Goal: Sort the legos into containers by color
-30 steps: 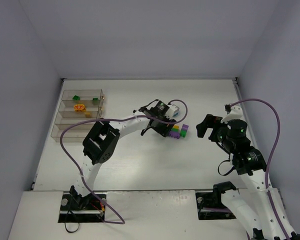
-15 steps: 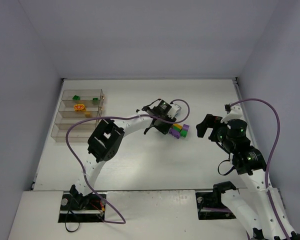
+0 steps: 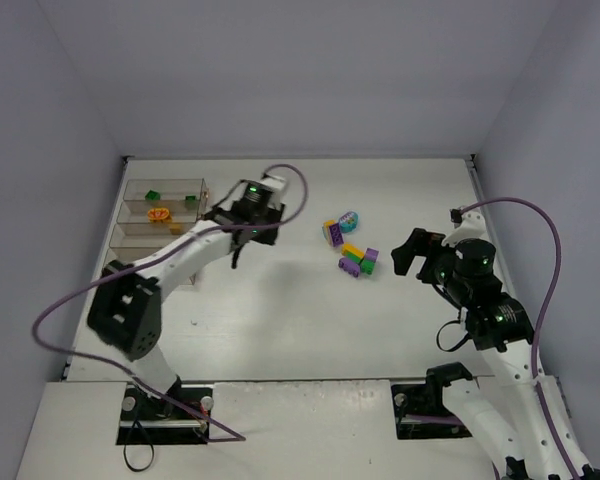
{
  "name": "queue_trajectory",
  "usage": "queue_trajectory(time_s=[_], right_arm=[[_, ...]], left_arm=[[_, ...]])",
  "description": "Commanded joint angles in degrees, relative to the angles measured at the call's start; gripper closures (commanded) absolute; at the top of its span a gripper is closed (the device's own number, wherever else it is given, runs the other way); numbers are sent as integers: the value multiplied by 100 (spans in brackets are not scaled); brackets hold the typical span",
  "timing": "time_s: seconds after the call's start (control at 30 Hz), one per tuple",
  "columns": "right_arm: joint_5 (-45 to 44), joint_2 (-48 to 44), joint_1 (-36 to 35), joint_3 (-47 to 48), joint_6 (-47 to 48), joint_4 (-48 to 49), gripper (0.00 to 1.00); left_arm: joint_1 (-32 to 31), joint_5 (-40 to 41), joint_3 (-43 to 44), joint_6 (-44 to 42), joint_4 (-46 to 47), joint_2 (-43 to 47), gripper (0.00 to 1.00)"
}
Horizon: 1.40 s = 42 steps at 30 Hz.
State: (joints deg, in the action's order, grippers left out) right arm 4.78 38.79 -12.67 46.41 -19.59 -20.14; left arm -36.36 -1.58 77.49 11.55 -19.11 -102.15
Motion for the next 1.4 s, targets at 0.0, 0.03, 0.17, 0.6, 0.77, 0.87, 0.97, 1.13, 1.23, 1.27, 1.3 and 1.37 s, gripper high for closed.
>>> queue_trajectory(time_s=[0.0, 0.03, 0.17, 0.6, 0.77, 0.87, 0.97, 1.13, 1.23, 1.27, 1.3, 1.37], right_arm=[[155, 173, 36, 245, -88, 362, 0], [173, 199, 36, 245, -88, 362, 0], [225, 244, 45, 237, -27, 414, 0], [234, 173, 45, 193, 43, 432, 0], [190, 147, 45, 184, 61, 432, 0], [199, 173, 36, 201, 79, 432, 0], [199, 226, 45, 210, 87, 432, 0], [182, 322, 36, 254, 105, 441, 0], [138, 375, 36, 263, 122, 476, 0], [129, 393, 36, 263, 123, 476, 0], [129, 410, 45, 263, 123, 493, 0], [138, 446, 36, 272, 96, 520, 0]], left_arm=[[1023, 632, -530, 286, 294, 1317, 94], [1269, 607, -638, 304, 285, 1433, 94], [2509, 343, -1078, 322, 285, 1786, 94], [4225, -87, -824, 198, 672, 1022, 90], [4225, 26, -999, 365, 900, 723, 80], [4225, 79, -1000, 357, 1015, 609, 73], [4216, 18, -859, 348, 936, 468, 70], [4207, 35, -964, 462, 945, 643, 52], [4190, 36, -1008, 550, 857, 801, 48], [4155, 35, -1017, 576, 805, 845, 48], [4128, 35, -1017, 637, 795, 898, 48], [3989, 1, -982, 769, 751, 1082, 48]])
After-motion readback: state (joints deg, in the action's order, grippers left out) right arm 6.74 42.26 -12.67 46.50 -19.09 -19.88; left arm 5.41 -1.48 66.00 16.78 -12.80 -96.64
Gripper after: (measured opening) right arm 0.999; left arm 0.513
